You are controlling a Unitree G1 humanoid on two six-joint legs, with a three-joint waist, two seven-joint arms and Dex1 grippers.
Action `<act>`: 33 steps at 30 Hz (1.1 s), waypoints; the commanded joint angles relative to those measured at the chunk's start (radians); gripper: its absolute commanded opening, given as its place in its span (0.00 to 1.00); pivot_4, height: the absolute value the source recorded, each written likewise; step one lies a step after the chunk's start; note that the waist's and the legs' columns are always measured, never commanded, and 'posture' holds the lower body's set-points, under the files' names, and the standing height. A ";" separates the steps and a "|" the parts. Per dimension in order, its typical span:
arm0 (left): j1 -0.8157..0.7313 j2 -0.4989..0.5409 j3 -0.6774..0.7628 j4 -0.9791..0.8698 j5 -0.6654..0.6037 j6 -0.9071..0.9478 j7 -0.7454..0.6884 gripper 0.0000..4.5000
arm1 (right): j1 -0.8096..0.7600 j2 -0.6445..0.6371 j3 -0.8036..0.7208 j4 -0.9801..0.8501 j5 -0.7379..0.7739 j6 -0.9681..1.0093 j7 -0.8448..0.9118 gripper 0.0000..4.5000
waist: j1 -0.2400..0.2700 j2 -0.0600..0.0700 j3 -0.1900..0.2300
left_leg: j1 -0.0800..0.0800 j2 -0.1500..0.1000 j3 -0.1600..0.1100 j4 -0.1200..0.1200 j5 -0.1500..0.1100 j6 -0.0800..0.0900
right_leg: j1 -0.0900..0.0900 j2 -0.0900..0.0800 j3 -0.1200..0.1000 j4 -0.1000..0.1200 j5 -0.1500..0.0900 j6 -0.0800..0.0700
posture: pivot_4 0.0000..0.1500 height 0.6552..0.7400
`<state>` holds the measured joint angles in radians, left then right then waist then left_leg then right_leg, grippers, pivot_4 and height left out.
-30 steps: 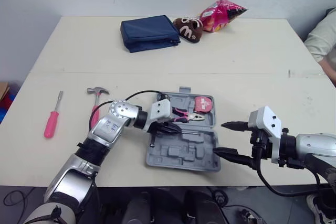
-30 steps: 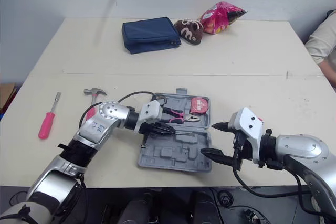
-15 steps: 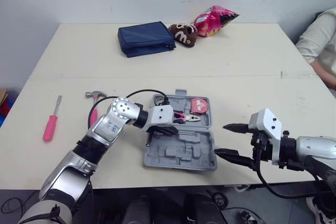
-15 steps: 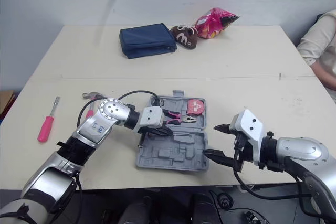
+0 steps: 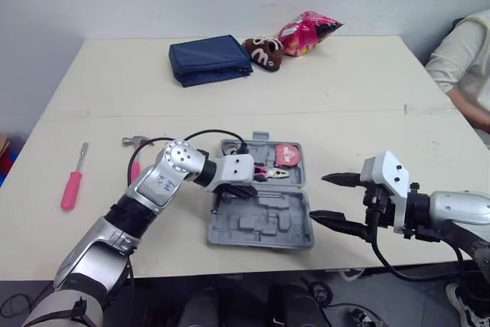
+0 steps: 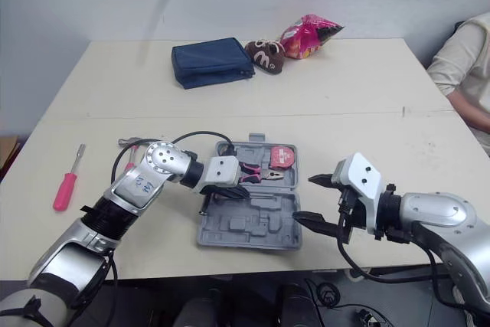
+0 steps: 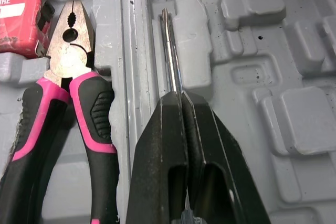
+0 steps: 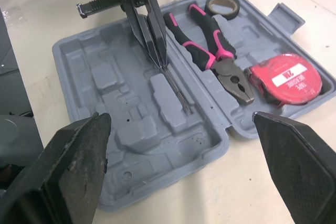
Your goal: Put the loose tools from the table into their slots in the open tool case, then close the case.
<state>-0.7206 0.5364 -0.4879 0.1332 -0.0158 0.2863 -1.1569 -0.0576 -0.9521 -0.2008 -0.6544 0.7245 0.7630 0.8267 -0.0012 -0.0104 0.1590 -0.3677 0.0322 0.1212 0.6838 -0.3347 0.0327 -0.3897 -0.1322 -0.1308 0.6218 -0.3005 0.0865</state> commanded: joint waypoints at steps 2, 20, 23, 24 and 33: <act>0.061 0.068 -0.085 0.089 0.130 0.083 -0.004 0.01 | -0.015 0.007 -0.007 0.000 -0.005 -0.019 0.002 1.00 | -0.002 -0.001 -0.003 | 0.000 0.001 0.000 0.000 0.000 0.000 | 0.000 0.000 0.000 0.000 0.000 0.000 | 1.00 1.00; 0.084 0.098 -0.055 -0.013 0.091 0.187 -0.002 0.01 | -0.074 0.018 0.033 0.029 -0.016 -0.025 0.003 1.00 | -0.011 0.001 -0.005 | 0.002 0.005 0.000 -0.003 -0.002 -0.001 | -0.001 0.002 -0.001 0.002 -0.002 -0.004 | 1.00 1.00; 0.077 0.098 -0.038 -0.022 0.080 0.201 -0.001 0.01 | -0.086 0.018 0.037 0.033 -0.017 -0.024 0.009 1.00 | -0.012 0.001 -0.005 | 0.002 0.005 0.000 -0.003 -0.002 -0.001 | -0.002 0.002 -0.001 0.002 -0.003 -0.005 | 1.00 1.00; 0.076 0.097 -0.034 -0.024 0.077 0.207 0.000 0.01 | -0.088 0.018 0.038 0.035 -0.018 -0.023 0.011 1.00 | -0.012 0.001 -0.005 | 0.001 0.005 0.000 -0.003 -0.002 -0.001 | -0.002 0.002 -0.001 0.002 -0.003 -0.005 | 1.00 1.00; 0.104 0.101 -0.114 0.041 0.170 0.126 0.023 0.01 | -0.113 0.033 0.064 0.038 -0.025 -0.021 0.011 1.00 | -0.009 0.003 -0.006 | 0.002 0.005 0.000 -0.003 -0.002 0.000 | -0.002 0.002 -0.001 0.001 -0.003 -0.005 | 1.00 1.00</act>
<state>-0.6954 0.5728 -0.4896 0.0421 0.0076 0.3824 -1.1401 -0.1554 -0.9235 -0.1228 -0.6020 0.7018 0.7612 0.8375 -0.0103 -0.0075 0.1527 -0.3662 0.0371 0.1209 0.6806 -0.3371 0.0324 -0.3911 -0.1304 -0.1314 0.6228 -0.3032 0.0817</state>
